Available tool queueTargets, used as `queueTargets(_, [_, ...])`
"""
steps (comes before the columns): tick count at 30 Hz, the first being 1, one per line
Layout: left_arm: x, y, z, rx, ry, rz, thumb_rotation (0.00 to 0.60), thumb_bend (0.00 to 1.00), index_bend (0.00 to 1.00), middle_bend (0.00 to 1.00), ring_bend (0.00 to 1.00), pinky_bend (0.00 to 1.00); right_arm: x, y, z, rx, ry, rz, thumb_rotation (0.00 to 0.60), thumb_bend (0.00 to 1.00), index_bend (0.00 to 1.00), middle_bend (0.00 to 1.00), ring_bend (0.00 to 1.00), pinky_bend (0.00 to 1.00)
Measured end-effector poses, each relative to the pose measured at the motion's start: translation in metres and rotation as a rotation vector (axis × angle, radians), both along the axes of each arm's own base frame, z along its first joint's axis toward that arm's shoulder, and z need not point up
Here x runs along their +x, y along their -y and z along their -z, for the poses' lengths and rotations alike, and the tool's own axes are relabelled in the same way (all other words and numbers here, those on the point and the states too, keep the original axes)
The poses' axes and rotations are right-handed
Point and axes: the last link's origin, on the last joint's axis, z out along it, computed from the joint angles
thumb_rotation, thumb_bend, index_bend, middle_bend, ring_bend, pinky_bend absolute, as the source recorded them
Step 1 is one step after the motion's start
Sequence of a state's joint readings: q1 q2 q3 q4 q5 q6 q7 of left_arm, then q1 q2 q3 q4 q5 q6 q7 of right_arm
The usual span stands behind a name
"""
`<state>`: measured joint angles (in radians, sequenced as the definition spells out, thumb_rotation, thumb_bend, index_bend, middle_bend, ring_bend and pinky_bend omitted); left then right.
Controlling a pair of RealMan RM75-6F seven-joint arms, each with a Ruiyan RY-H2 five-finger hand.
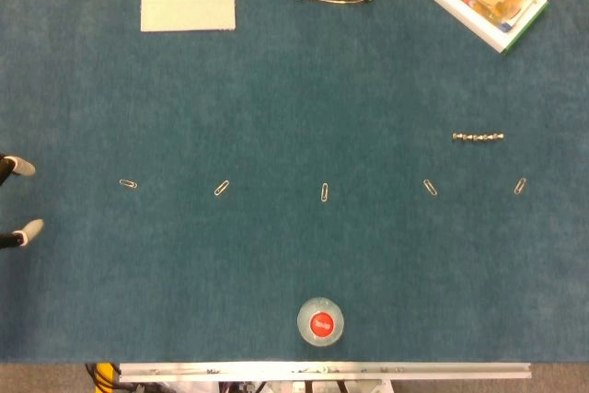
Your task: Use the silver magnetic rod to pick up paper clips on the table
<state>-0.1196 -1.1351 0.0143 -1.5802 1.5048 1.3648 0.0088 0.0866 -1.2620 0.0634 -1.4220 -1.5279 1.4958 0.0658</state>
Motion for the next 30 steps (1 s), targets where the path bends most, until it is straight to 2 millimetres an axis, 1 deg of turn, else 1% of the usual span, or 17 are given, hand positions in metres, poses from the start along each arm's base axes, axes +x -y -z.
queueTargets(1, [0.000, 0.000, 0.000, 0.001, 0.012, 0.006, 0.338, 0.12, 0.36, 0.40, 0.21, 0.00, 0.001, 0.000, 0.001, 0.002, 0.002, -0.002, 0.600, 0.18, 0.07, 0.18, 0.10, 0.32])
queueTargets(2, [-0.001, 0.000, 0.000, 0.003, 0.016, 0.012, 0.334, 0.12, 0.36, 0.40, 0.20, 0.00, 0.001, 0.000, 0.001, 0.004, 0.003, -0.003, 0.600, 0.18, 0.07, 0.18, 0.10, 0.32])
queueTargets(3, [-0.001, 0.001, -0.001, 0.006, 0.016, 0.018, 0.351, 0.12, 0.36, 0.40, 0.19, 0.00, 0.001, 0.000, 0.002, 0.007, 0.003, -0.004, 0.600, 0.18, 0.08, 0.18, 0.10, 0.32])
queueTargets(5, [-0.003, 0.001, -0.001, 0.020, 0.004, 0.034, 0.501, 0.12, 0.35, 0.41, 0.19, 0.00, 0.001, 0.001, 0.002, 0.009, 0.002, -0.006, 0.600, 0.18, 0.08, 0.18, 0.10, 0.32])
queueTargets(6, [-0.003, 0.001, -0.001, 0.026, -0.004, 0.041, 0.541, 0.12, 0.35, 0.41, 0.20, 0.02, 0.002, 0.001, 0.002, 0.009, 0.002, -0.006, 0.600, 0.18, 0.08, 0.18, 0.10, 0.32])
queueTargets(7, [-0.004, 0.001, 0.000, 0.030, -0.010, 0.044, 0.590, 0.12, 0.34, 0.41, 0.21, 0.07, 0.002, 0.001, 0.001, 0.010, 0.002, -0.007, 0.600, 0.18, 0.08, 0.18, 0.10, 0.32])
queueTargets(8, [-0.004, 0.001, 0.000, 0.032, -0.009, 0.042, 0.600, 0.12, 0.35, 0.41, 0.23, 0.17, 0.002, 0.001, 0.001, 0.009, 0.003, -0.009, 0.600, 0.18, 0.08, 0.18, 0.11, 0.32])
queueTargets(10, [-0.005, 0.001, 0.001, 0.038, -0.005, 0.033, 0.600, 0.12, 0.36, 0.41, 0.25, 0.35, 0.003, 0.003, 0.000, 0.007, 0.006, -0.014, 0.600, 0.18, 0.11, 0.19, 0.12, 0.33])
queueTargets(11, [-0.005, 0.001, 0.001, 0.042, -0.008, 0.029, 0.600, 0.12, 0.38, 0.41, 0.26, 0.41, 0.004, 0.004, -0.001, 0.007, 0.006, -0.017, 0.600, 0.18, 0.13, 0.19, 0.13, 0.36])
queueTargets(12, [-0.005, 0.001, 0.001, 0.045, -0.015, 0.026, 0.600, 0.12, 0.39, 0.41, 0.27, 0.42, 0.005, 0.005, -0.001, 0.010, 0.006, -0.019, 0.600, 0.18, 0.14, 0.20, 0.13, 0.38])
queueTargets(15, [-0.005, 0.002, 0.004, 0.049, -0.040, 0.019, 0.600, 0.12, 0.43, 0.42, 0.29, 0.42, 0.007, 0.009, 0.000, 0.019, 0.003, -0.021, 0.600, 0.18, 0.22, 0.23, 0.18, 0.42])
queueTargets(18, [-0.007, 0.001, 0.006, 0.036, -0.041, 0.007, 0.600, 0.12, 0.43, 0.43, 0.29, 0.42, 0.010, 0.014, 0.001, 0.032, 0.004, -0.016, 0.600, 0.18, 0.33, 0.25, 0.20, 0.42])
queueTargets(20, [-0.009, -0.001, 0.007, 0.032, -0.039, 0.001, 0.600, 0.12, 0.43, 0.44, 0.29, 0.42, 0.011, 0.018, 0.002, 0.042, 0.003, -0.007, 0.600, 0.18, 0.39, 0.26, 0.20, 0.37])
queueTargets(22, [-0.012, -0.002, 0.006, 0.029, -0.036, -0.006, 0.600, 0.12, 0.44, 0.44, 0.29, 0.42, 0.011, 0.023, 0.004, 0.055, -0.001, 0.008, 0.600, 0.18, 0.42, 0.26, 0.18, 0.30])
queueTargets(23, [-0.013, -0.002, 0.006, 0.028, -0.036, -0.009, 0.600, 0.12, 0.44, 0.44, 0.29, 0.42, 0.011, 0.026, 0.006, 0.063, -0.004, 0.016, 0.600, 0.18, 0.43, 0.25, 0.16, 0.26])
queueTargets(26, [-0.019, -0.003, 0.006, 0.025, -0.039, -0.021, 0.600, 0.12, 0.44, 0.45, 0.29, 0.42, 0.011, 0.036, 0.011, 0.092, -0.021, 0.042, 0.600, 0.18, 0.44, 0.22, 0.10, 0.20])
queueTargets(30, [-0.029, -0.005, 0.005, 0.024, -0.041, -0.042, 0.600, 0.12, 0.44, 0.45, 0.29, 0.42, 0.014, 0.052, 0.021, 0.129, -0.053, 0.072, 0.600, 0.18, 0.45, 0.15, 0.03, 0.13])
